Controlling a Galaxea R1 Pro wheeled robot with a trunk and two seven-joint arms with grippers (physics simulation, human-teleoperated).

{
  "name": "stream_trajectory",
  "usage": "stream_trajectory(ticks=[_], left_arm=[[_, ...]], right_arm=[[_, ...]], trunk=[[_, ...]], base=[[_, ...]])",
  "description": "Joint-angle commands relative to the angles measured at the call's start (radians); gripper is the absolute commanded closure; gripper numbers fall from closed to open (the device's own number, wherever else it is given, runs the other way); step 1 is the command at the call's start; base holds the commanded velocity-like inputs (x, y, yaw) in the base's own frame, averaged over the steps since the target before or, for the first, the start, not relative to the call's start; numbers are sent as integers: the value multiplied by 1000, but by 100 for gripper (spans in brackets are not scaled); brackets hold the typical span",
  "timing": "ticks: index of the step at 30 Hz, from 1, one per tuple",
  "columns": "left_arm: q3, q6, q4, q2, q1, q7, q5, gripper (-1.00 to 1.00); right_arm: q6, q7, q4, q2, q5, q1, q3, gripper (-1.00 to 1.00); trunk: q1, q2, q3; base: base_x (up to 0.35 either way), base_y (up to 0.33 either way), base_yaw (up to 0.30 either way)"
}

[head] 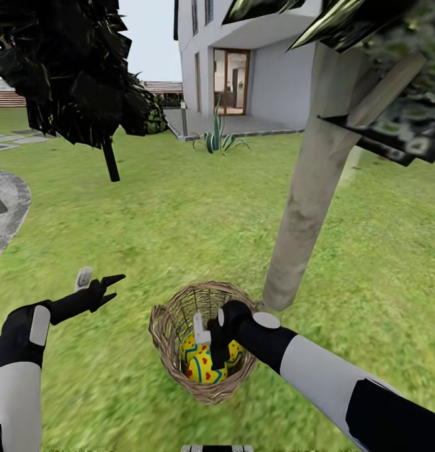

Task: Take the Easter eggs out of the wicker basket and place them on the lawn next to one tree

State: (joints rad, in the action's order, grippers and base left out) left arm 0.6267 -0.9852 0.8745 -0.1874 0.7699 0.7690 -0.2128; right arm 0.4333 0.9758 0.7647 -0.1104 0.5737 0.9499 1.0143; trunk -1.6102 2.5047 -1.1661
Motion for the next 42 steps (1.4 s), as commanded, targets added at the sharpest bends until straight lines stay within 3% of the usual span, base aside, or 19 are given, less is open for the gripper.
stream_trajectory(ticks=[1,24,32,42], left_arm=[[2,-4,0,0,1,6,3,-100],[2,-4,0,0,1,6,3,-100],[2,-4,0,0,1,6,3,-100],[2,-4,-1,0,1,6,3,-100]], right_arm=[[5,4,2,0,5,2,1,-100],[7,4,3,-2,2,31,0,-100],[7,4,5,-28,-1,32,0,-100],[7,4,1,-25,2,40,0,-100]], trunk=[[0,1,-5],[-11,6,-94],[-14,8,-125],[-19,10,-163]], base=[[0,0,0],[0,0,0],[0,0,0],[0,0,0]])
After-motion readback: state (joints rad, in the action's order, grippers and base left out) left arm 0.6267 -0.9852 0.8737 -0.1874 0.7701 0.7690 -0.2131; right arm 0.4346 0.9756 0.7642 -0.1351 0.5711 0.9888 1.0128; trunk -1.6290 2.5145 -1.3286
